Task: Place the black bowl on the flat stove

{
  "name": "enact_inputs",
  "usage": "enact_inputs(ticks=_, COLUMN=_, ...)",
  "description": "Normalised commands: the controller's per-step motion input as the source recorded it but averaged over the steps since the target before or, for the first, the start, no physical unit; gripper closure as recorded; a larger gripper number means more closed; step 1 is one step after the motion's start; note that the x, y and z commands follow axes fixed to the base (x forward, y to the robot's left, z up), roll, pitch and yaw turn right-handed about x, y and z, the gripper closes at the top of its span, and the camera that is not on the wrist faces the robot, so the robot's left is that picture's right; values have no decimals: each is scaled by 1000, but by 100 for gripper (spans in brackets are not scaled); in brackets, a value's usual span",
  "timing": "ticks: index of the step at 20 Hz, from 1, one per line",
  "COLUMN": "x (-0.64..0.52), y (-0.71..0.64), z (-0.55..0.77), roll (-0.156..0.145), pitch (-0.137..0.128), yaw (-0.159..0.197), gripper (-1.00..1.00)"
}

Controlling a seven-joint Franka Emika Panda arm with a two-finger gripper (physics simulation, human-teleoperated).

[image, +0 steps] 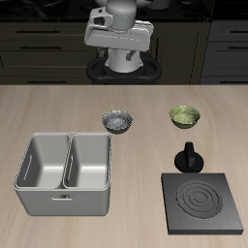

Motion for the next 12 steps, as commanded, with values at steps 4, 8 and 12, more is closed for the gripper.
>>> enact_inputs(ticks=4, x=-66, y=-1, z=219, roll=-6, pitch=-32, yaw=33, gripper=-100)
enact_inputs(ticks=8, x=-10, y=3, z=151, roll=-3, pitch=-29, yaw=15, gripper=-100)
enact_inputs(ticks=12, x=59, y=-6, z=-8, roll=4, pitch=-2, yaw=14, gripper=-100)
